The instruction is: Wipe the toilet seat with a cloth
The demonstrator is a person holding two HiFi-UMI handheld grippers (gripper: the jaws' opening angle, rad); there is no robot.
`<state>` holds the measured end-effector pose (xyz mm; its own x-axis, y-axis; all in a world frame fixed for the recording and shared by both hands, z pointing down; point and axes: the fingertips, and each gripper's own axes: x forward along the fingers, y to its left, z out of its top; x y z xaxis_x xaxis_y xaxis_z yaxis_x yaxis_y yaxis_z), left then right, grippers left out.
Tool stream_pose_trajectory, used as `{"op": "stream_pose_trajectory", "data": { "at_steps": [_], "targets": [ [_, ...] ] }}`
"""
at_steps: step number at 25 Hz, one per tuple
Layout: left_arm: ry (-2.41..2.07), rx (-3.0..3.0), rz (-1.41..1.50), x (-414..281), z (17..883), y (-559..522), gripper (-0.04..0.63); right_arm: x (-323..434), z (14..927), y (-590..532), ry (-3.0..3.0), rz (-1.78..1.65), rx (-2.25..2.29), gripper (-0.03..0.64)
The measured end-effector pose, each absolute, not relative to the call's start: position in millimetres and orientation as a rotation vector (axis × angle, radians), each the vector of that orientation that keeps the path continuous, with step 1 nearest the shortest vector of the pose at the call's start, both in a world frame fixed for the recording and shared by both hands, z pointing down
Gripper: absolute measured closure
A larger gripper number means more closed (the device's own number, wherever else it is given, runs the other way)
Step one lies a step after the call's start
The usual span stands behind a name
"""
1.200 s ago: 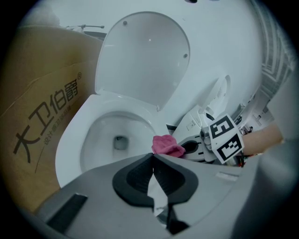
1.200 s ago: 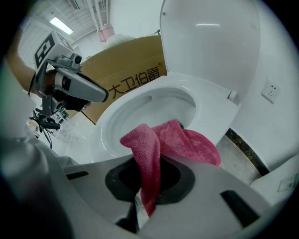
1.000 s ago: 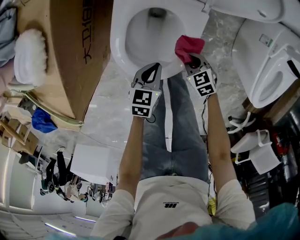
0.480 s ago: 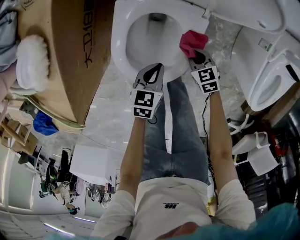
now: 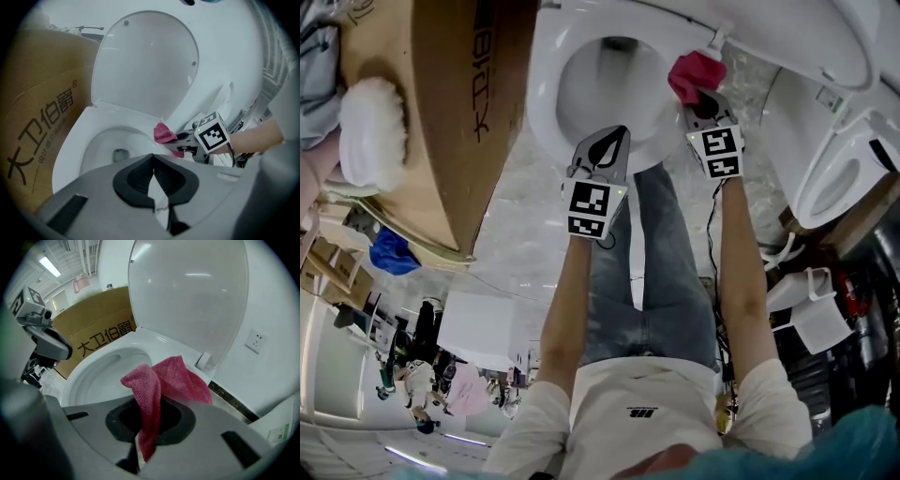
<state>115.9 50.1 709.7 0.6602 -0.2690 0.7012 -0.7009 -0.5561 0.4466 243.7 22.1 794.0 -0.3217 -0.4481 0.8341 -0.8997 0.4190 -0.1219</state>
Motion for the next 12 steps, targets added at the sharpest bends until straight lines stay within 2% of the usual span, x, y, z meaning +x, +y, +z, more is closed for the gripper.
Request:
{"op": "stream_pose_trajectory", "data": {
  "at_steps": [12],
  "targets": [
    [-0.787, 2.133, 0.713, 101.8, 703.4, 26.6, 0.584, 238.3, 790.4, -22.5, -1.916, 0.721, 1.183, 0.595]
  ]
}}
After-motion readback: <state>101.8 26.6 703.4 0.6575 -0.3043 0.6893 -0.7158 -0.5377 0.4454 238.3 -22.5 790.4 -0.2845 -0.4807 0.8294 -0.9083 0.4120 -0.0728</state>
